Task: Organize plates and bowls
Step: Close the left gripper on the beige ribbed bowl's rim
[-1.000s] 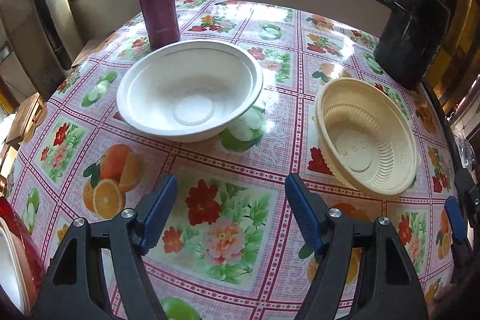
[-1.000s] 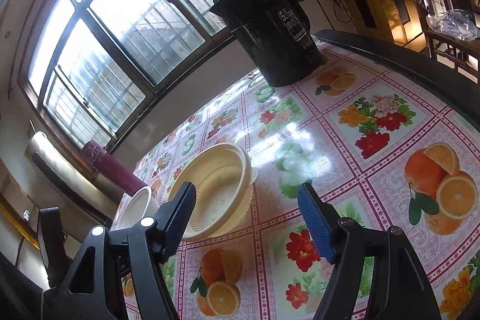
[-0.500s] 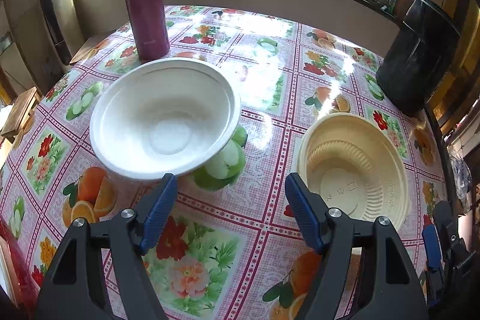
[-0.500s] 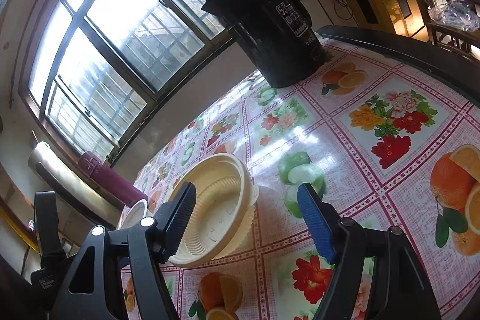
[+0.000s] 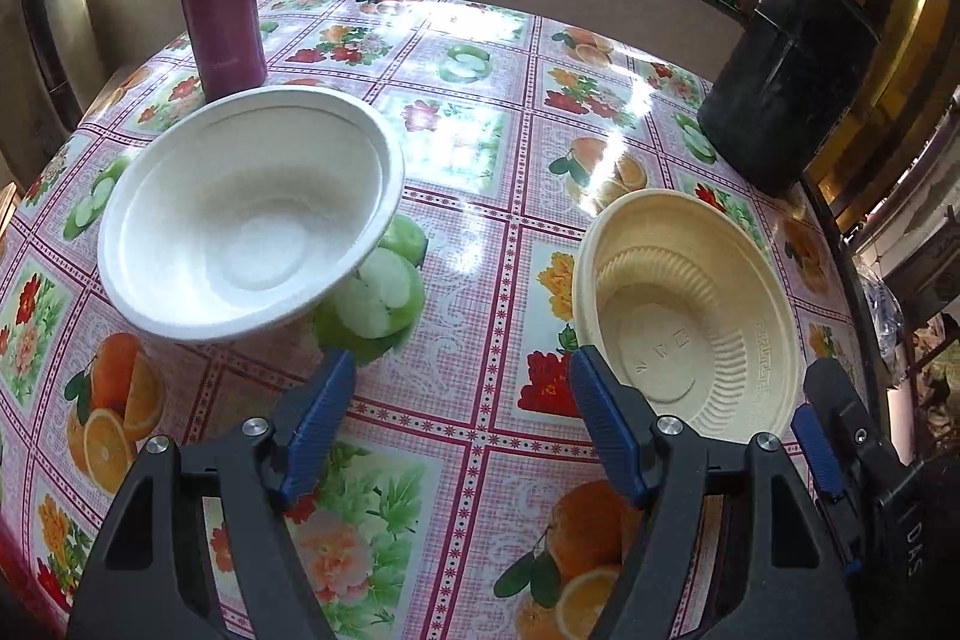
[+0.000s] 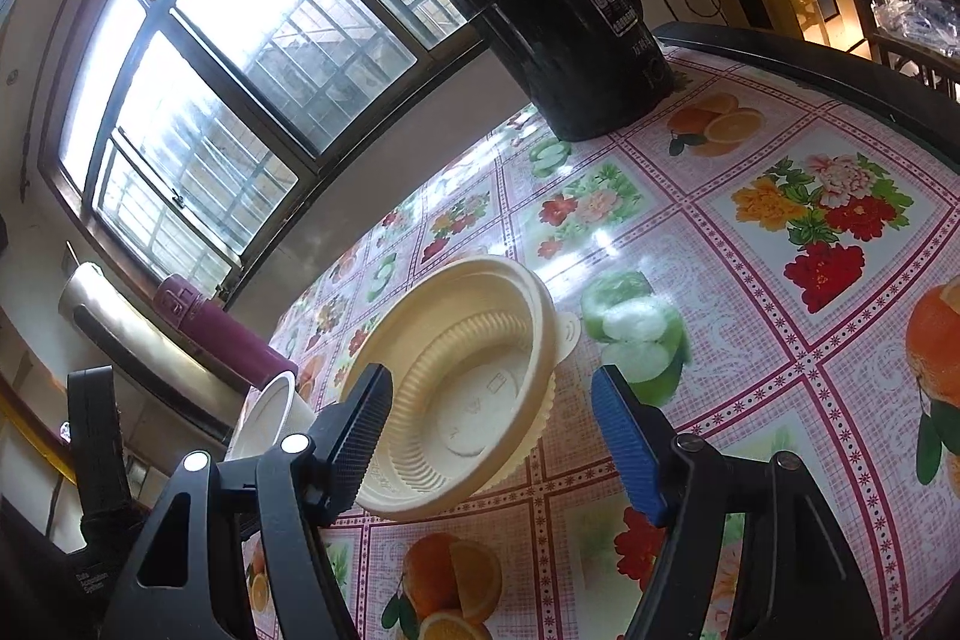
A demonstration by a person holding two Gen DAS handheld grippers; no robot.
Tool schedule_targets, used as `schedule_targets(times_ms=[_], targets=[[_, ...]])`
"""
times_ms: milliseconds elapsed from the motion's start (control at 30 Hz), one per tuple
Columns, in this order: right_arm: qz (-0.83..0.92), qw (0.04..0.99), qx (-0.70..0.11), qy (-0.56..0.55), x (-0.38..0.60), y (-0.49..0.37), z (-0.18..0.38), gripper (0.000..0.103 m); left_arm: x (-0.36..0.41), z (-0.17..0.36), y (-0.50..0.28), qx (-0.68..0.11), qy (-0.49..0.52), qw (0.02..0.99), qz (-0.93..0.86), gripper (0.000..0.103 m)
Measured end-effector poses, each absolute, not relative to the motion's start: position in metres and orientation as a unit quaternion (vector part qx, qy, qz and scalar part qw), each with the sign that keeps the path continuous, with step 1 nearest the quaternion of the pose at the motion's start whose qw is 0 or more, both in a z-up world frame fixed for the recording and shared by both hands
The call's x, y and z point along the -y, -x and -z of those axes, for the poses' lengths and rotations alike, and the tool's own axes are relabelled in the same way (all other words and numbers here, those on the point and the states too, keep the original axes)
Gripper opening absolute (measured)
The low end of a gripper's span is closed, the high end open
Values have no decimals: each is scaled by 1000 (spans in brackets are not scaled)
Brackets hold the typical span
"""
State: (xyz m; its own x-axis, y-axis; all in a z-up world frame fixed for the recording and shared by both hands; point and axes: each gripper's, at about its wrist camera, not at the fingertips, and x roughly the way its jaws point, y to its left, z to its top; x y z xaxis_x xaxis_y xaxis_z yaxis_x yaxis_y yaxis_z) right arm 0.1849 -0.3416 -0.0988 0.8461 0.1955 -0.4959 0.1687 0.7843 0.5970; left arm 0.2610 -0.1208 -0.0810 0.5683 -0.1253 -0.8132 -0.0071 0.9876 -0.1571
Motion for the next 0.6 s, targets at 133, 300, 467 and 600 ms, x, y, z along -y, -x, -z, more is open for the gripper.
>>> schedule_targets(times_ms=[133,300,467,600], targets=[[13,904,-280,-324,345,-184,100,56,129,85,-261,-468,60,880,44,74],[36,902,-298,-311,347,-189,104,20,130,87,-261,-473,62,877,54,74],[37,900,-303,-311,347,-188,104,17,119,85,-267,-487,89,866,69,74],[24,898,-310,-310,345,-187,100,16,104,85,-273,-502,128,852,74,74]])
